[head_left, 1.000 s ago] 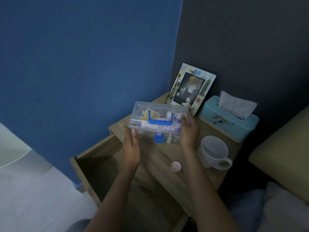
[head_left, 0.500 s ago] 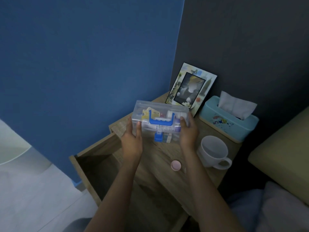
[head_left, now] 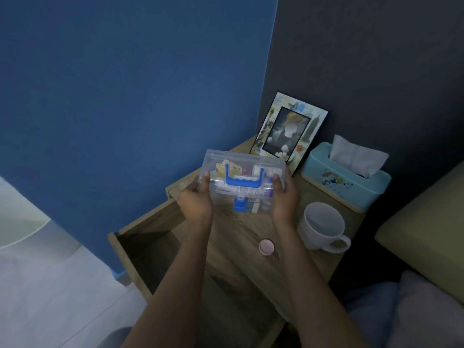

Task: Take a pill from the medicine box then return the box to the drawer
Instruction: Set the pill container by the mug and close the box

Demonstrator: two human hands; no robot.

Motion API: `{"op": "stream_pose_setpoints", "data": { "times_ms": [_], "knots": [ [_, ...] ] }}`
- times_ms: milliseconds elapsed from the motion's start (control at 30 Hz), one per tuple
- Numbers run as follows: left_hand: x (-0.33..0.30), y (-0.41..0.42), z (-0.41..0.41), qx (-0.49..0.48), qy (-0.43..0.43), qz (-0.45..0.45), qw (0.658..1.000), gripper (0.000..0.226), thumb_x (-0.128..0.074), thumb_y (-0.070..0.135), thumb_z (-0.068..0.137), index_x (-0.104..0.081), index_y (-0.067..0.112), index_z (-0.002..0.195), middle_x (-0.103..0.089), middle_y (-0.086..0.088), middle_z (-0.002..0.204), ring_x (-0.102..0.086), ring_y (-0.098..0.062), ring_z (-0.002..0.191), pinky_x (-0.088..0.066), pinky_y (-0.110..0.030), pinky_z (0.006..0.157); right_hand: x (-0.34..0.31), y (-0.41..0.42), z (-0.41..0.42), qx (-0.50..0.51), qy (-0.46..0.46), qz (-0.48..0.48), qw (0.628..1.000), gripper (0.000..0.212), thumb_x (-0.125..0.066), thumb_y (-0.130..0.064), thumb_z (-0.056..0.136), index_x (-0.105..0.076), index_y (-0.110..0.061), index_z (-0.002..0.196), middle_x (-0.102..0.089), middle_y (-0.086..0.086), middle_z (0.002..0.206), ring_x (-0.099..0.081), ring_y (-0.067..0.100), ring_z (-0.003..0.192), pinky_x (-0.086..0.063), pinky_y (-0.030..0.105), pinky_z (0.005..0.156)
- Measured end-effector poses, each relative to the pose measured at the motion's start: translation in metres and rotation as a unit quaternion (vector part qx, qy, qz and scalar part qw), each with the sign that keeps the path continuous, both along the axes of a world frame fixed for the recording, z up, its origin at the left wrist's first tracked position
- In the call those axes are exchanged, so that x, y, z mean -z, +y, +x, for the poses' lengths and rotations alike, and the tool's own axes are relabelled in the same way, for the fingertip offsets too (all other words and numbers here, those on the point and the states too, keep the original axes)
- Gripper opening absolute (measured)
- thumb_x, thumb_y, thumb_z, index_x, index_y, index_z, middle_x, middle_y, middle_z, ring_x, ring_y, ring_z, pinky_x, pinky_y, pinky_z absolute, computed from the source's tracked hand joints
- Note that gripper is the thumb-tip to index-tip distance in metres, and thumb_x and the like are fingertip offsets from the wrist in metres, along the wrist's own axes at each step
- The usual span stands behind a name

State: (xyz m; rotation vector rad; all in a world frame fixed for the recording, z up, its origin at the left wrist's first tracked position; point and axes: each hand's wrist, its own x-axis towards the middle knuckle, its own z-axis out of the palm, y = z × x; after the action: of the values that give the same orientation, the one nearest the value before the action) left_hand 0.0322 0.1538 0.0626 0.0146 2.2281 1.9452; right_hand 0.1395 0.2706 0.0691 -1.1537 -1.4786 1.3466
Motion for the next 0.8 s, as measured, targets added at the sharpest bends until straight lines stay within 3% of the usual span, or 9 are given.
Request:
{"op": "stream_pose_setpoints", "data": {
  "times_ms": [100,200,267,333,433,500,600,800],
  "knots": [
    [-0.004,0.000,0.001,0.009,-0.034,0.032,0.999,0.050,-0.061,0.044,0.086,-0.066,0.006,0.118,-0.071,-0.011,0.114,-0.068,-0.020,0.100,-0.057,-0.033,0.084,-0.003,-0.001,0.002,-0.007,0.001,-0.001,1.000,0.050,-0.049,-0.023,0.098,-0.039,-0.014,0.146,-0.053,0.014,0.142,-0.053,0.034,0.128,-0.044,0.053,0.104],
    [-0.005,-0.003,0.012,0.010,-0.071,0.058,0.996,0.058,-0.062,0.041,0.087,-0.054,0.007,0.133,-0.059,-0.013,0.134,-0.058,-0.025,0.120,-0.049,-0.037,0.099,-0.005,-0.002,0.004,-0.011,0.001,0.000,1.000,0.049,-0.048,-0.023,0.099,-0.040,-0.015,0.146,-0.058,0.014,0.137,-0.059,0.034,0.119,-0.049,0.053,0.097],
    [0.003,-0.011,0.034,-0.032,-0.046,0.051,0.997,0.062,-0.062,0.044,0.085,-0.048,0.013,0.137,-0.054,-0.008,0.139,-0.054,-0.024,0.124,-0.046,-0.030,0.094,-0.006,-0.002,0.004,-0.013,-0.001,0.001,1.000,0.048,-0.048,-0.023,0.099,-0.041,-0.016,0.145,-0.058,0.014,0.137,-0.061,0.033,0.118,-0.050,0.052,0.097],
    [0.015,-0.018,0.059,-0.048,-0.023,0.044,0.998,0.048,-0.057,0.047,0.087,-0.054,0.019,0.127,-0.061,-0.002,0.126,-0.059,-0.018,0.112,-0.046,-0.024,0.082,-0.007,-0.002,0.004,-0.011,-0.002,0.008,1.000,0.048,-0.048,-0.023,0.099,-0.042,-0.015,0.145,-0.056,0.012,0.140,-0.058,0.030,0.121,-0.049,0.049,0.099],
    [0.026,-0.016,0.079,0.062,-0.104,0.092,0.988,0.022,-0.047,0.042,0.094,-0.058,0.024,0.103,-0.066,-0.003,0.105,-0.064,-0.018,0.099,-0.049,-0.027,0.077,-0.006,-0.002,0.004,-0.010,-0.007,0.029,1.000,0.045,-0.048,-0.021,0.098,-0.046,-0.013,0.143,-0.057,0.011,0.138,-0.057,0.028,0.124,-0.047,0.048,0.102],
    [0.025,-0.012,0.082,0.116,-0.136,0.107,0.978,0.029,-0.046,0.037,0.097,-0.064,0.014,0.100,-0.070,-0.009,0.099,-0.066,-0.021,0.095,-0.052,-0.033,0.084,-0.005,-0.002,0.005,-0.013,-0.008,0.031,0.999,0.045,-0.048,-0.022,0.098,-0.046,-0.014,0.142,-0.058,0.012,0.136,-0.058,0.030,0.123,-0.048,0.049,0.101],
    [0.019,-0.005,0.083,0.116,-0.136,0.162,0.971,0.027,-0.053,0.024,0.095,-0.067,0.001,0.098,-0.072,-0.011,0.090,-0.070,-0.021,0.086,-0.056,-0.029,0.079,-0.004,-0.002,0.004,-0.014,-0.008,0.028,0.999,0.046,-0.048,-0.023,0.098,-0.045,-0.014,0.143,-0.057,0.014,0.138,-0.058,0.031,0.123,-0.049,0.051,0.100],
    [0.014,0.003,0.076,0.102,-0.119,0.170,0.973,0.013,-0.062,0.014,0.089,-0.067,0.002,0.085,-0.069,-0.010,0.076,-0.065,-0.016,0.068,-0.056,-0.032,0.076,0.000,0.002,0.005,-0.019,-0.022,0.033,0.999,0.047,-0.047,-0.024,0.099,-0.043,-0.016,0.144,-0.057,0.015,0.138,-0.057,0.036,0.122,-0.049,0.052,0.099]
  ]
}}
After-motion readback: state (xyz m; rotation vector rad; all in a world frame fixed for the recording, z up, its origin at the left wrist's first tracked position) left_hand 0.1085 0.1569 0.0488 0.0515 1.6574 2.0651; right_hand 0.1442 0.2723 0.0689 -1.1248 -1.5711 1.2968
